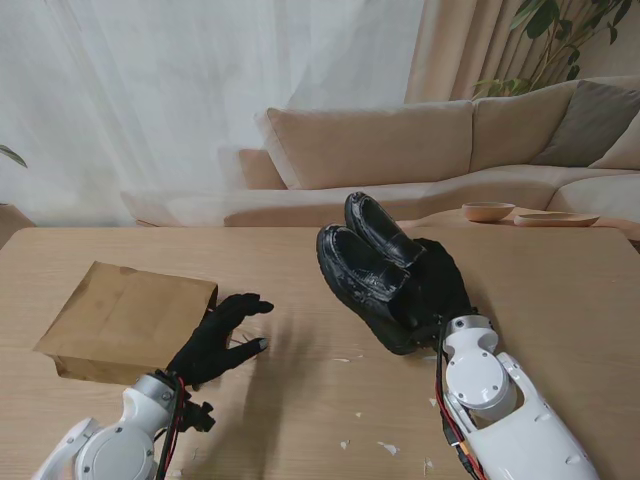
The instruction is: Bag the shoes
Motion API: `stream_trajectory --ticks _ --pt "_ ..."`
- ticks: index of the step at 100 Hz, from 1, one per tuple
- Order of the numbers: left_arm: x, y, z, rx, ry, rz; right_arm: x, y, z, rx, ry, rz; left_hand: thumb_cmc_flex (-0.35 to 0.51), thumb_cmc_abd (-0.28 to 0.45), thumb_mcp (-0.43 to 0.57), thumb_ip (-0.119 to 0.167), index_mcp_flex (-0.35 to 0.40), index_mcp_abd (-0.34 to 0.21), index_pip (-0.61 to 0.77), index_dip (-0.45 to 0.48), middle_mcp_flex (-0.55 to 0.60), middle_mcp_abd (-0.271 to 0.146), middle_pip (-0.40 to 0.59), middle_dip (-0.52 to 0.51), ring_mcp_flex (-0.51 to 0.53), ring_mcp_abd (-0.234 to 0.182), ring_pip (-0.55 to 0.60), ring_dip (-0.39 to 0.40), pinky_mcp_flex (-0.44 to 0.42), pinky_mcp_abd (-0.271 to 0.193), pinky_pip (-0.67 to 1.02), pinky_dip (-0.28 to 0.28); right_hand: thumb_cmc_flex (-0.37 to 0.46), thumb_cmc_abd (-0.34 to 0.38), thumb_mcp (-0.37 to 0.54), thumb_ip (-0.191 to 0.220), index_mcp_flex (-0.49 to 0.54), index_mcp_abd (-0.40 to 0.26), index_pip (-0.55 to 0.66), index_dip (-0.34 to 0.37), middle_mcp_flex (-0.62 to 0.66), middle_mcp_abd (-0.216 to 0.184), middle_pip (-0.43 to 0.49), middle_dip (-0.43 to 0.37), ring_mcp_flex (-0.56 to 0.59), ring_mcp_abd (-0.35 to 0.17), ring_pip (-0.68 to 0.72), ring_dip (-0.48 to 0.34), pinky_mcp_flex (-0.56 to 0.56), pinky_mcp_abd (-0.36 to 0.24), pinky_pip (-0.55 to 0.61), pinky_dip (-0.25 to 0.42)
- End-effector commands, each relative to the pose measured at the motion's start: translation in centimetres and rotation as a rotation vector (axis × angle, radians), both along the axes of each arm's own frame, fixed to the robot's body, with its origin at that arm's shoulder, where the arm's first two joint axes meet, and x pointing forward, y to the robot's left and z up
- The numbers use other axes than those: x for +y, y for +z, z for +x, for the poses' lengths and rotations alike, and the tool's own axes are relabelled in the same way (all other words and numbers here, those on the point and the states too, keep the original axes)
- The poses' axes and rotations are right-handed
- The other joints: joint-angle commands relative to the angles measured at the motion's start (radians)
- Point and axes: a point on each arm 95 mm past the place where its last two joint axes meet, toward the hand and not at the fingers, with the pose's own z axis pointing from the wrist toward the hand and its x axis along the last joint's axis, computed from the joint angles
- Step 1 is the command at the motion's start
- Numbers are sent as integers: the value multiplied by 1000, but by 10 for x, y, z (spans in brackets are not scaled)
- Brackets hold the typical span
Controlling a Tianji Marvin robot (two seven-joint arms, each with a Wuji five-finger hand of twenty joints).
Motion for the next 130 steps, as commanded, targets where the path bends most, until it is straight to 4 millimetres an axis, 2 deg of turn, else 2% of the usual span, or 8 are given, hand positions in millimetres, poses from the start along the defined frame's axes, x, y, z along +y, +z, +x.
stream_trajectory --ticks 1,21,57,97,110,113,119,130 --pt "8 17 15 -25 -17 45 13 9 -5 -33 39 25 -24 -35 44 -18 -24 -3 15 22 0 8 17 21 -14 -4 5 21 -12 -27 20 36 33 72 126 20 110 -184 111 86 39 -46 64 26 4 -37 11 8 5 -25 17 9" --pt "22 29 41 -55 -133 261 17 6 -17 -32 87 7 -54 -84 111 -28 7 12 32 50 -1 6 24 49 -19 5 29 92 -23 -18 62 132 36 75 121 21 111 -182 109 89 40 -45 60 25 4 -35 12 9 6 -24 17 9" --pt "49 39 63 -44 -286 642 21 5 -24 -44 132 -31 -104 -103 124 -34 53 12 31 69 -7 -23 3 42 -16 -13 14 84 -25 -23 68 163 35 75 122 22 113 -184 104 97 40 -45 58 25 3 -36 12 9 8 -23 17 9" --pt "47 23 61 69 -328 787 21 7 -23 -55 123 -27 -135 -126 151 -39 328 211 53 135 25 6 57 67 -19 5 29 110 -26 -9 66 196 35 74 127 21 115 -184 101 105 42 -47 56 24 4 -35 13 10 11 -23 18 9" --pt "38 15 61 76 -352 795 21 7 -23 -57 122 -31 -83 -167 223 -39 257 218 197 283 19 4 84 84 -24 12 40 184 -36 1 91 266 36 73 129 21 116 -183 102 109 44 -46 56 24 4 -36 15 11 13 -23 18 9" --pt "36 13 62 72 -358 801 21 7 -23 -57 122 -31 -60 -171 228 -41 183 212 294 367 11 1 97 94 -23 14 44 204 -38 3 97 286 36 73 129 20 116 -183 101 109 44 -45 57 24 4 -35 16 11 13 -24 18 9" --pt "31 11 63 52 -372 823 20 7 -23 -57 121 -31 64 -209 184 -86 55 193 506 566 8 -4 128 117 -7 21 53 237 -46 12 122 348 37 73 130 20 116 -183 101 110 45 -47 57 24 5 -35 17 11 13 -23 18 9" --pt "24 7 67 4 -397 867 20 7 -24 -58 118 -32 193 -239 175 -90 -27 236 830 763 10 -11 227 192 18 28 77 280 -56 22 147 441 38 72 131 20 116 -182 100 111 45 -45 57 24 4 -35 18 12 14 -23 19 9"
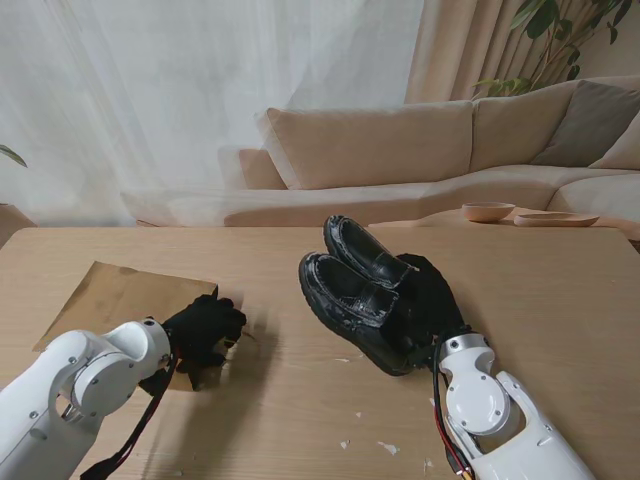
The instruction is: Bag the shoes
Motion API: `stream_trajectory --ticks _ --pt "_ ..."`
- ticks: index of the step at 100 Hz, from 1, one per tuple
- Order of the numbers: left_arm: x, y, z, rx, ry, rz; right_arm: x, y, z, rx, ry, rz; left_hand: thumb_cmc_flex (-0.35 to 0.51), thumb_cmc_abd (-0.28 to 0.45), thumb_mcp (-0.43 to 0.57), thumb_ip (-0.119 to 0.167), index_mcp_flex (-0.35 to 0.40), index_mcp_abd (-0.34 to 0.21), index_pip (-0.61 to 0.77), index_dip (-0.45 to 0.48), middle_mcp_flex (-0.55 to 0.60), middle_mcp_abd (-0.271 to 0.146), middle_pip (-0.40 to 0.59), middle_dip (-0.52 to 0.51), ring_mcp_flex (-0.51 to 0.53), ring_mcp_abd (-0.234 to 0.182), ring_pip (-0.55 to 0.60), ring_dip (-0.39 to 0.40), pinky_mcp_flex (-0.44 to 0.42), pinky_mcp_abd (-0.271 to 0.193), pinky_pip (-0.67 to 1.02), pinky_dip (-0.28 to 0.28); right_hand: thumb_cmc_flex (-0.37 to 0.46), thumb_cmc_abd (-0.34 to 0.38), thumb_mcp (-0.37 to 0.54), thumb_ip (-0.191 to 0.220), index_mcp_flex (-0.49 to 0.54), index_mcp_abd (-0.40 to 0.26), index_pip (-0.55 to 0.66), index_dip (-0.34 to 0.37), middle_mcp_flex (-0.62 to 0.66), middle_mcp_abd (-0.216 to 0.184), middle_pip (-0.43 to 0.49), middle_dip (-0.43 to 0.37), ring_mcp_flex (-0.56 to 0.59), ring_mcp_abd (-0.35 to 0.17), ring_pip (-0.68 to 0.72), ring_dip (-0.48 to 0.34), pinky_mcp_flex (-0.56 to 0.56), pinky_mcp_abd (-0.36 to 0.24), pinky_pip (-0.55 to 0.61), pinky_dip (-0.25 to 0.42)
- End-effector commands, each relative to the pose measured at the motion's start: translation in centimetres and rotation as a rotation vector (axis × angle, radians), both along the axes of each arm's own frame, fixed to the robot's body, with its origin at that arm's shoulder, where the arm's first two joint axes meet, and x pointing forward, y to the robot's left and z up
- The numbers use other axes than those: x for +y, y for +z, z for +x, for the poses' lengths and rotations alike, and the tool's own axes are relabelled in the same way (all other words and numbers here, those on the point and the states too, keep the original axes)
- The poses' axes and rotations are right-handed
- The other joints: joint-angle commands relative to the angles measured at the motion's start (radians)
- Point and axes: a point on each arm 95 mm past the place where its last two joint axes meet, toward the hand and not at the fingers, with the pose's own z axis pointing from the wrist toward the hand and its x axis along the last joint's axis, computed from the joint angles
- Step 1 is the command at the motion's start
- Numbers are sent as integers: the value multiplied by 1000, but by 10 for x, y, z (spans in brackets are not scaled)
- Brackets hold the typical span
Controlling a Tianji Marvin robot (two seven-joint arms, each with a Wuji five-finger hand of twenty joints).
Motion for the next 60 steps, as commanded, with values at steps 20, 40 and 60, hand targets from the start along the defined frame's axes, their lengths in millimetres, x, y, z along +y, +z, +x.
stream_trajectory --ticks 20,40,60 --pt "-14 -5 8 -73 -15 -49 6 16 2 -41 14 23 32 -68 153 -34 313 155 392 276 158 36 332 285 68 71 295 208 23 74 29 124 28 72 130 20 114 -193 99 89 36 -45 56 24 3 -35 7 11 5 -23 18 9" --pt "-15 -6 9 -99 1 -87 5 15 2 -43 14 18 -90 16 109 -49 578 145 410 380 365 92 319 471 69 124 505 160 14 106 24 131 28 73 131 20 115 -190 99 91 39 -43 57 24 4 -35 9 12 7 -23 18 9" --pt "-16 -5 7 -20 116 -199 6 14 3 -42 16 21 -106 247 -74 39 608 217 26 218 323 160 217 272 17 134 401 118 -26 73 7 123 29 74 130 20 114 -188 99 93 41 -43 57 25 4 -36 11 13 7 -22 18 9"
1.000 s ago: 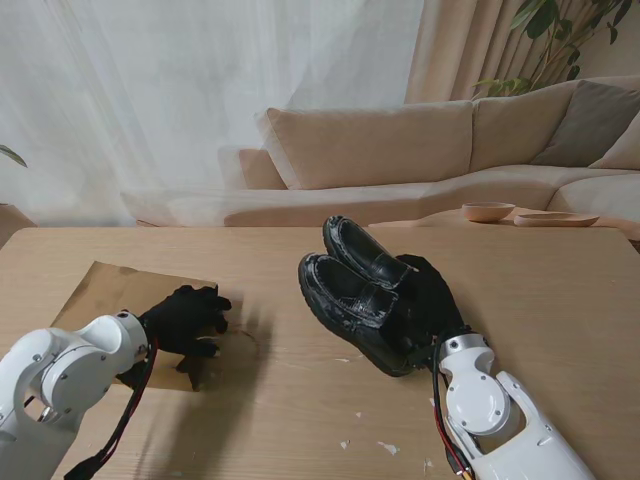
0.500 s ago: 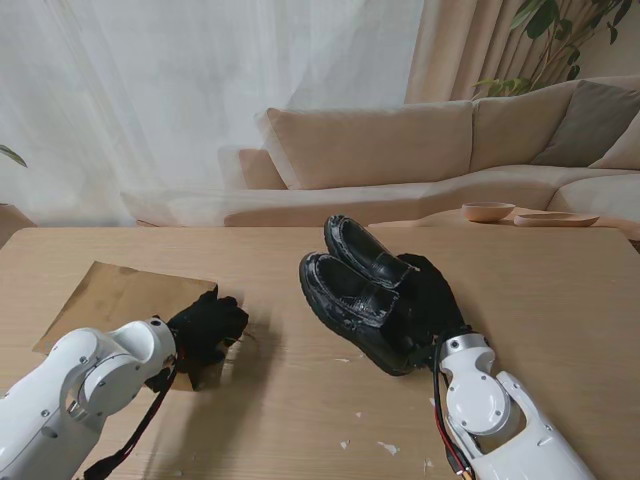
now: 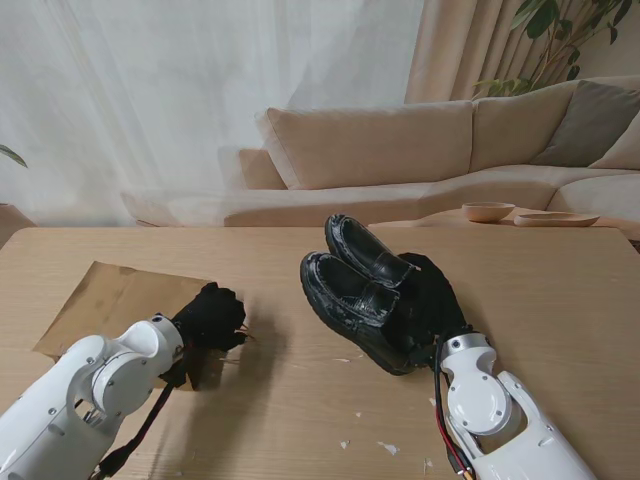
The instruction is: Bag the shoes
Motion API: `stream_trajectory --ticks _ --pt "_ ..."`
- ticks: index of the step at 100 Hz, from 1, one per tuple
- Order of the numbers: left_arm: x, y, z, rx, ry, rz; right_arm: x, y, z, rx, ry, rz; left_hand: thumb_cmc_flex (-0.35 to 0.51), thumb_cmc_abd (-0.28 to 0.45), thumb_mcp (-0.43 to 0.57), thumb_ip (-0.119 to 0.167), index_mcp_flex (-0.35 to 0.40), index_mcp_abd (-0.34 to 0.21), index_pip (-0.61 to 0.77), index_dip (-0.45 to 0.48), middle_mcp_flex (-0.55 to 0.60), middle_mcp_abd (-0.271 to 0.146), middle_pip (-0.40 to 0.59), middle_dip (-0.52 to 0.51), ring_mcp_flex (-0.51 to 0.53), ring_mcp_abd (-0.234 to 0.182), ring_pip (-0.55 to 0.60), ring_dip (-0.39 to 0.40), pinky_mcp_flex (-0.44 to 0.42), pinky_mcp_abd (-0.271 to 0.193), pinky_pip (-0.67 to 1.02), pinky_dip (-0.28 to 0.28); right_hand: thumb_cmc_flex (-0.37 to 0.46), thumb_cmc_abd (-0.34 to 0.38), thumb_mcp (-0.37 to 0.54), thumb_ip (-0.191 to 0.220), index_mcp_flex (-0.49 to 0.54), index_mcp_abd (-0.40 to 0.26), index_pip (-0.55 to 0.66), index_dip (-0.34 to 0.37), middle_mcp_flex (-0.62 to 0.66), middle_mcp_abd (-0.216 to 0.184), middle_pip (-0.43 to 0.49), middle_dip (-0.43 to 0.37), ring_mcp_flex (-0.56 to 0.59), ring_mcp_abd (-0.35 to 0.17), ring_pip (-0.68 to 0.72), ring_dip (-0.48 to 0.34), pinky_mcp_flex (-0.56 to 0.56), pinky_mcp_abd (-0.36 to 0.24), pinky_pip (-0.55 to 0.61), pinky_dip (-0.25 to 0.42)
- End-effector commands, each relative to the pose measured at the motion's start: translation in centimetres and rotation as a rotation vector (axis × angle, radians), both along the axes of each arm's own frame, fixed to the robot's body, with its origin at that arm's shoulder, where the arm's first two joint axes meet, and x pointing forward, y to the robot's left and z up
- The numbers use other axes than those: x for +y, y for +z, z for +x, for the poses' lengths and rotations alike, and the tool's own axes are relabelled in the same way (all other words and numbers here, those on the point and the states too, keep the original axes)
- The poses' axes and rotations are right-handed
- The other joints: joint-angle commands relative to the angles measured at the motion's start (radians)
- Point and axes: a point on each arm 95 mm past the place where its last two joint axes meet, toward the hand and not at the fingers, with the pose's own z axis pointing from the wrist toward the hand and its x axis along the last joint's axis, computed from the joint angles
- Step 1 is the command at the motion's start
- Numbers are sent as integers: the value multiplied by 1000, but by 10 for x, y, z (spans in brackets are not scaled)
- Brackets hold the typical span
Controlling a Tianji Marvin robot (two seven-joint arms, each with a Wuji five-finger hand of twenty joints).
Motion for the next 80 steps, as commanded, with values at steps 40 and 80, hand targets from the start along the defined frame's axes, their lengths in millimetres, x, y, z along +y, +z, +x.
stream_trajectory --ticks 40,80 --pt "-3 2 -8 46 -22 46 8 13 4 -37 17 29 444 -106 10 64 -236 -3 -212 -314 -40 -22 -114 191 -36 -31 -44 42 -25 -5 11 12 30 76 129 20 113 -185 99 83 42 -42 56 25 4 -35 14 13 8 -22 19 8" --pt "0 7 -9 52 -43 114 7 13 3 -33 21 21 449 -73 252 -12 -473 -67 11 -112 -250 -96 75 4 -43 -78 -104 28 -17 -20 -8 2 35 78 129 20 111 -177 102 86 46 -39 57 25 5 -35 17 15 10 -21 19 8"
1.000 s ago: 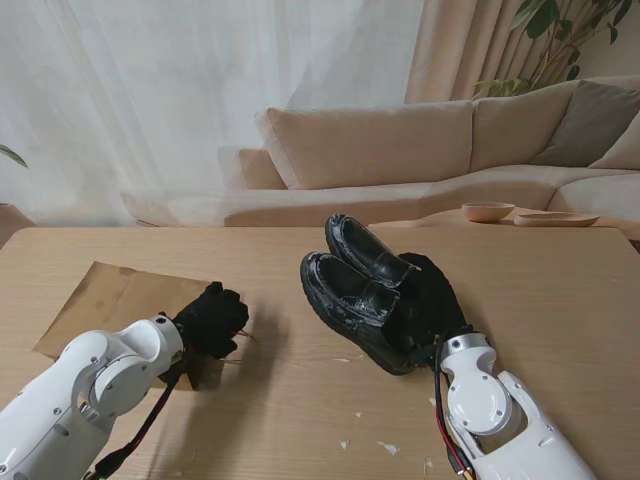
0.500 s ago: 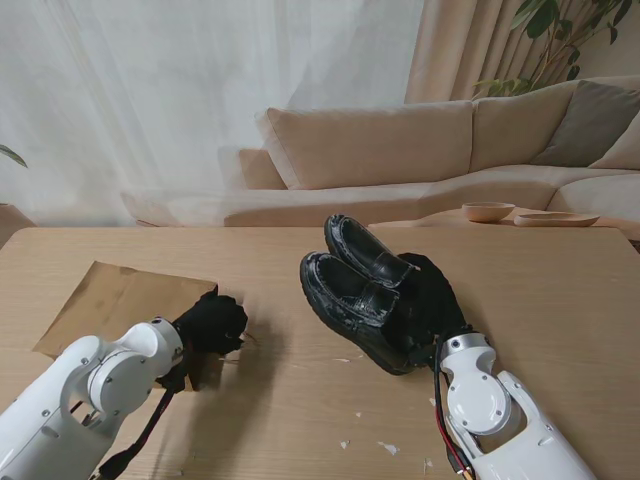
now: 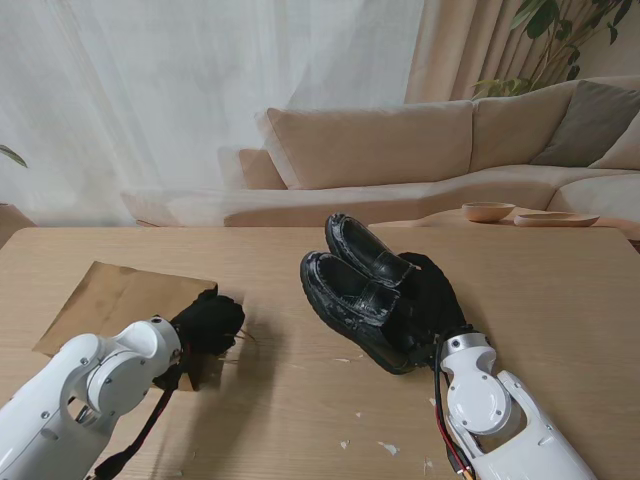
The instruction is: Bag the shoes
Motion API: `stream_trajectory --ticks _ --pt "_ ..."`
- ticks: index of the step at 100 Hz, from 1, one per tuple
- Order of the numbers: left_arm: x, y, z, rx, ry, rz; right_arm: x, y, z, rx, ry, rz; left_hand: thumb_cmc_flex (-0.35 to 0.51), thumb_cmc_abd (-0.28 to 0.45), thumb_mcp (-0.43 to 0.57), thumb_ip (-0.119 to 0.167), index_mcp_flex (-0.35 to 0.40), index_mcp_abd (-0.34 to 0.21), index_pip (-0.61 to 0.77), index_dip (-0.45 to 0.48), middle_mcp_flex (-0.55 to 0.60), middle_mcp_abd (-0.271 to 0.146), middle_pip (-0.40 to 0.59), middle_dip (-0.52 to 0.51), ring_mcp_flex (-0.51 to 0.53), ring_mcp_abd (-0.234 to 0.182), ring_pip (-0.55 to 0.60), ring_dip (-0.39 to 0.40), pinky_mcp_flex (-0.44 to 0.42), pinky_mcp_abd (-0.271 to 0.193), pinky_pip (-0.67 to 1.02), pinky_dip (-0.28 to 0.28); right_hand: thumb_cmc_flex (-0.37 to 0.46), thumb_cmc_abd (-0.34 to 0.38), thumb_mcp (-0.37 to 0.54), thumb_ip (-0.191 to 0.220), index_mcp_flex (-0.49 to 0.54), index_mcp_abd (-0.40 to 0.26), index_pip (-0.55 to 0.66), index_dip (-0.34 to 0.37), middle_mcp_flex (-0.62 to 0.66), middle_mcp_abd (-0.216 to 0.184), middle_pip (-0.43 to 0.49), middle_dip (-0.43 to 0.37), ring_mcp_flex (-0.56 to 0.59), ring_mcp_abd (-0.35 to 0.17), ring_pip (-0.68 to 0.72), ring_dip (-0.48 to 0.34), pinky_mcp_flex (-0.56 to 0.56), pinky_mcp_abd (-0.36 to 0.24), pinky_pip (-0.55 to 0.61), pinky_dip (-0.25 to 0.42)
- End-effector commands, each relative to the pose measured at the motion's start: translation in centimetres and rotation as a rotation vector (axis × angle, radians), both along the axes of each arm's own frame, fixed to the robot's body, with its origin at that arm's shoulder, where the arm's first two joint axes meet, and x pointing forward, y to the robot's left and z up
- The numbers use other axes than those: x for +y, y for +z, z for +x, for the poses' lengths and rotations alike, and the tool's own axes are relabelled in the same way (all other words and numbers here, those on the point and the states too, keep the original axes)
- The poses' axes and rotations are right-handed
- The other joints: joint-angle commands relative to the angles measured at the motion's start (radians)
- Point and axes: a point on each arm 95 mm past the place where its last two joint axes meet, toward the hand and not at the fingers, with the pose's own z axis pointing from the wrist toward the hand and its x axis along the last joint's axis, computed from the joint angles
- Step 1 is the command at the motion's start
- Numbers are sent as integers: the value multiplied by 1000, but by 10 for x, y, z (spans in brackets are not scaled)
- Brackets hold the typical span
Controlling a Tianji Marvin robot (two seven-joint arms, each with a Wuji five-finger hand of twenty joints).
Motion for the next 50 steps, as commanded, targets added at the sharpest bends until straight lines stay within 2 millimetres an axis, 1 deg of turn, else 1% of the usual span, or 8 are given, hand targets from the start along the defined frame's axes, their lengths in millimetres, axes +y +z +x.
stream_trajectory --ticks 1,21,32,36,41,45,47,50 --pt "0 2 -2 5 -5 3 7 12 2 -29 24 18 140 -37 291 60 -108 -90 266 138 -25 -72 48 -29 -32 -16 -21 8 -10 -14 -1 -9 34 79 128 20 104 -177 108 81 37 -39 57 25 5 -35 14 7 8 -21 18 8" --pt "2 5 -3 -5 -25 -8 7 15 -7 -4 71 -27 138 -24 320 61 -105 -93 290 160 -22 -74 68 -12 -32 -15 -16 16 -12 -11 -1 -6 44 88 117 21 99 -168 109 83 42 -32 56 25 5 -31 20 10 15 -19 21 9" --pt "3 8 -4 -10 -31 -23 8 15 -11 -4 94 -51 139 -16 315 57 -138 -100 294 172 -42 -79 67 -5 -33 -18 -20 14 -12 -8 -1 -5 44 91 111 22 98 -168 109 83 43 -32 55 25 5 -30 23 11 19 -17 22 9" --pt "4 8 -5 -8 -30 -25 8 16 -12 -6 95 -55 129 -18 324 69 -169 -105 288 177 -66 -85 64 -3 -35 -21 -34 8 -12 -9 -2 -6 44 91 111 22 98 -170 108 83 46 -32 56 25 6 -30 25 12 20 -17 23 9" --pt "4 9 -5 -3 -32 -20 8 16 -12 -8 93 -53 55 -79 388 127 -224 -103 289 197 -108 -92 62 4 -37 -23 -57 8 -11 -5 -5 -11 45 89 112 23 99 -169 109 83 47 -32 55 25 6 -29 27 13 21 -16 23 8" --pt "5 9 -6 -5 -35 -14 9 16 -12 -9 91 -50 35 -95 395 139 -226 -100 296 212 -107 -90 64 7 -37 -20 -60 14 -12 0 -5 -12 46 89 113 24 100 -168 109 84 47 -31 55 25 6 -29 28 14 22 -17 23 8" --pt "5 9 -6 -7 -36 -11 9 16 -12 -9 89 -48 31 -97 392 139 -219 -99 299 216 -97 -86 68 9 -33 -16 -56 17 -12 3 -5 -11 46 89 113 24 100 -168 109 84 47 -31 54 25 5 -29 28 14 23 -17 23 8" --pt "5 9 -6 -7 -36 -5 9 17 -12 -9 87 -45 29 -119 369 102 -213 -101 308 233 -85 -83 67 13 -35 -12 -41 26 -14 6 0 -5 47 89 114 24 100 -168 109 85 50 -30 55 25 5 -29 30 14 23 -17 23 8"
